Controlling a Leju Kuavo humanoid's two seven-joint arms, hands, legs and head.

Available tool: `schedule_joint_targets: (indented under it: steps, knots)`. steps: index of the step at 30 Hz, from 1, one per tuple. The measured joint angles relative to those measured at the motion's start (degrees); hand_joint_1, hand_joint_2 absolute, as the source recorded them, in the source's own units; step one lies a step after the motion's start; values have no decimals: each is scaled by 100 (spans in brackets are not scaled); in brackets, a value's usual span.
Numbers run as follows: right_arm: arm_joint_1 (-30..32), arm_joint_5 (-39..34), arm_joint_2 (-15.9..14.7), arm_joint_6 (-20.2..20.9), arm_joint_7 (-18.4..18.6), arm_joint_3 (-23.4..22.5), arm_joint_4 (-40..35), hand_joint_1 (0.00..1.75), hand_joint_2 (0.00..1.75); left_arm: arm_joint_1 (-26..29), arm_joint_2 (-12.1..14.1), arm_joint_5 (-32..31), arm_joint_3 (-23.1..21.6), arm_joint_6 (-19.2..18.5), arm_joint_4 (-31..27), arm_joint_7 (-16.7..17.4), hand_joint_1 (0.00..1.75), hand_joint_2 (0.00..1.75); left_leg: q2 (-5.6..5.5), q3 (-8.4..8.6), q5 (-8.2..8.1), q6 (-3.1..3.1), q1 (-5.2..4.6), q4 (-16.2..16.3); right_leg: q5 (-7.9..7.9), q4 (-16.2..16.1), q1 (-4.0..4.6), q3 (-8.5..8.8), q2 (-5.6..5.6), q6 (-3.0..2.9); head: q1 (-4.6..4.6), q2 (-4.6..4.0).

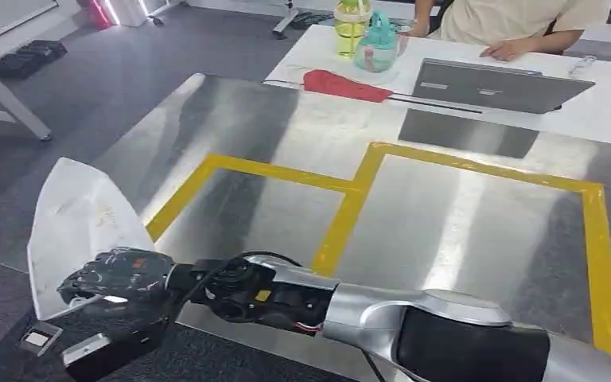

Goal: Take the parts from the cabinet and place them on the table.

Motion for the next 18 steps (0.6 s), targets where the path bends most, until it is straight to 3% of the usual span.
schedule_joint_targets:
  steps: [8,18]
  knots:
    - [-158,258,2,-524,94,2,669,175,175,-91,-26,-179,-20,192,0,-227,0,175,2,0,0,0,0,4,1,0,0,-1,4,1,-4,0]
    - [-340,746,4,-909,280,-13,1295,175,175,-138,-57,-181,-22,2,2,-236,0,175,1,0,0,0,0,5,1,0,0,-2,3,2,-2,0]
